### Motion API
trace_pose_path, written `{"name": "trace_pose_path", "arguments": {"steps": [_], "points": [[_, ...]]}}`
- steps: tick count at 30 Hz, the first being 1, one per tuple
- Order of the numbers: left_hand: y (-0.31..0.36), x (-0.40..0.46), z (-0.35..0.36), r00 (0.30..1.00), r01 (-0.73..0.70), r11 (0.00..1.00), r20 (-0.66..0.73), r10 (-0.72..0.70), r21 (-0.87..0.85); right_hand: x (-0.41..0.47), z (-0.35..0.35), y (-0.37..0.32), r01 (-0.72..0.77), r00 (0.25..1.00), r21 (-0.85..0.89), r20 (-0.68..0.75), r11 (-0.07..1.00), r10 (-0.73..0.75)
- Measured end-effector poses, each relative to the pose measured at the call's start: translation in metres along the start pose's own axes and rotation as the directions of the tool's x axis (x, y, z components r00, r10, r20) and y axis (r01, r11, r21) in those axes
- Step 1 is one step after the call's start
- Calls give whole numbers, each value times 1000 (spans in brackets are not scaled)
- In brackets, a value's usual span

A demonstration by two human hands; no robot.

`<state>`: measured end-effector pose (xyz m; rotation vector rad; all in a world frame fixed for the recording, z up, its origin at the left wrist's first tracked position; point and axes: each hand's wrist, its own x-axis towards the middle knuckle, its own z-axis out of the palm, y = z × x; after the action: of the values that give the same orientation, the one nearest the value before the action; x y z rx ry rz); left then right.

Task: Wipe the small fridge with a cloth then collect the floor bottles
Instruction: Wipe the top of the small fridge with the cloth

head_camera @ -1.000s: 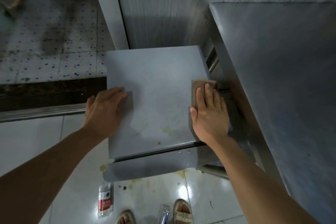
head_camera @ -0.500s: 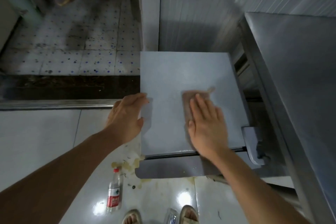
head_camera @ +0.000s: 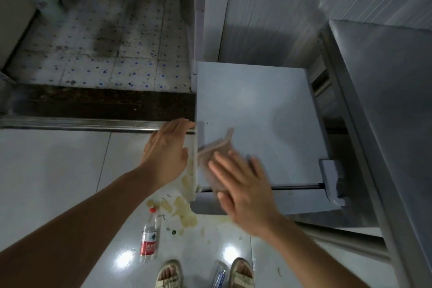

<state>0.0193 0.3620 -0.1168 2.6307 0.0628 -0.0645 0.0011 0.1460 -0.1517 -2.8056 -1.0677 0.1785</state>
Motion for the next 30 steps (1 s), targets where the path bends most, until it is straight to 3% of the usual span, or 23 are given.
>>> {"name": "trace_pose_path", "arguments": {"steps": [3, 6, 13, 18, 26, 30], "points": [[-5, -10, -1, 1000, -5, 1000, 2, 5, -6, 38, -15, 34, -251, 967, -58, -72, 966, 246], [-11, -20, -1, 1000, -17, 1000, 8, 17, -1, 76, -12, 27, -415, 910, -31, -21, 909, 414], [-13, -40, -7, 999, -17, 1000, 50, 17, -12, 13, 17, -84, -257, 965, 32, -42, 966, 258], [9, -42, 4, 996, -54, 999, 69, 54, -7, -31, 19, -58, -125, 992, -68, 20, 990, 127], [58, -45, 48, 980, -189, 978, 77, 182, 93, -103, -7, 82, -450, 892, -157, -35, 879, 451], [68, -49, 59, 991, -126, 984, 59, 120, 128, -87, 0, 55, -599, 795, -16, -128, 800, 593]]}}
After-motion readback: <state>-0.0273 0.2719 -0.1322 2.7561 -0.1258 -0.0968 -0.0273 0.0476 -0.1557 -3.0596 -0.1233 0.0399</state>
